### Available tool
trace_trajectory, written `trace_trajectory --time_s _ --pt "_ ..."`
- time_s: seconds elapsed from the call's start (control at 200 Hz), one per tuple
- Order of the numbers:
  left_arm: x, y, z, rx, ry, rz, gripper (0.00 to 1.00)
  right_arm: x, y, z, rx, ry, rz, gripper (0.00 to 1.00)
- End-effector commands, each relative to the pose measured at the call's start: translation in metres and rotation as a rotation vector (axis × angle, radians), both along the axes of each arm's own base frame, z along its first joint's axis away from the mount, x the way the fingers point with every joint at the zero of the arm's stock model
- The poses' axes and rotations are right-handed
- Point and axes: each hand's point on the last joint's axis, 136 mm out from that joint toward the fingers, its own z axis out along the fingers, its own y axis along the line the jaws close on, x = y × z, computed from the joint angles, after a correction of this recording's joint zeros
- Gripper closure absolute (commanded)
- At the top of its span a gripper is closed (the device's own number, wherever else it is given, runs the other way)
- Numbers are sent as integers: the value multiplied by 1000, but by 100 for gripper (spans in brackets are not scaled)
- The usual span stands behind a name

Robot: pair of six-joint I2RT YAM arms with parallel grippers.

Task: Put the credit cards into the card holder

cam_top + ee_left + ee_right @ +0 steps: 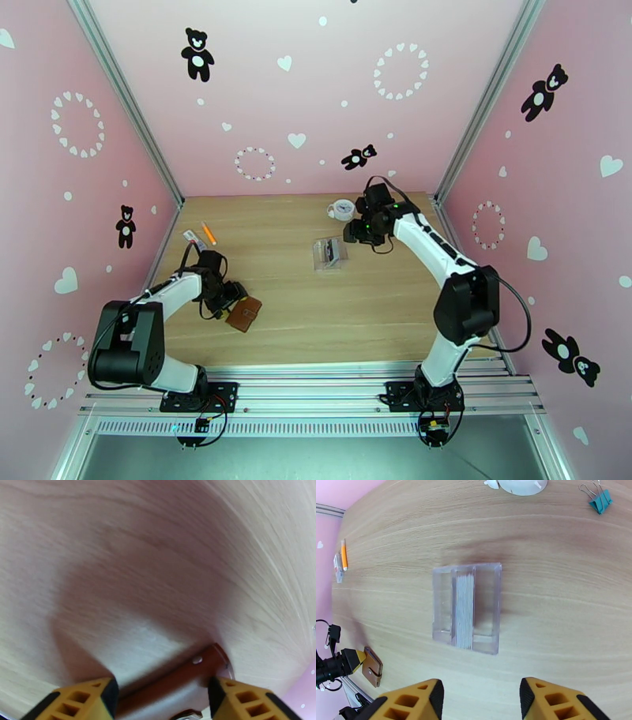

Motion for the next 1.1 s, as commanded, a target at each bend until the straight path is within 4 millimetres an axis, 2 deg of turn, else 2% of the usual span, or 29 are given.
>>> trace_trajectory --time_s 0.0,0.095,0.245,0.295,0.36,0.44,0.465,0.52,0.656,0.746,0.826,0.871,0.891,0.911,0.961,1.096 --pt "-5 -27 -9 -86 1 -23 40 -15 -2 -4 23 27 -16 44" --pt "-14 -53 -6 -115 6 -33 42 -26 -2 -5 47 40 -29 44" --pt "-27 -109 5 -196 6 -40 46 -41 -3 -10 81 53 -53 45" --pt "-25 -125 14 -207 -7 -72 46 -46 -4 -14 84 64 -64 45" --pt "-18 -133 28 -177 -6 -100 47 -53 -5 -21 89 80 -70 45" --pt "-10 -155 38 -291 -4 -86 47 -59 -5 -26 88 96 -72 45" --pt "-1 -166 49 -336 -28 -88 47 -61 -6 -27 89 97 -73 45" --pt "2 -177 57 -345 -39 -125 47 -63 -5 -27 91 95 -72 45" --pt "4 -175 76 -296 -67 -184 47 -72 -1 -22 94 89 -65 45" --pt "-5 -148 74 -183 -69 -184 47 -80 8 -25 99 100 -51 45" --pt "-23 -116 60 -84 -36 -161 47 -88 18 -30 104 117 -39 45" --pt "-34 -108 50 -85 -12 -151 47 -92 26 -33 113 125 -33 45" --pt "-33 -110 52 -106 -25 -151 47 -94 30 -35 118 128 -30 45" --pt "-44 -107 40 -111 5 -149 47 -96 34 -37 122 134 -27 45" --pt "-51 -109 34 -144 21 -154 49 -102 45 -43 128 147 -17 45" --pt "-46 -129 34 -221 -1 -259 50 -117 75 -59 113 186 43 46"
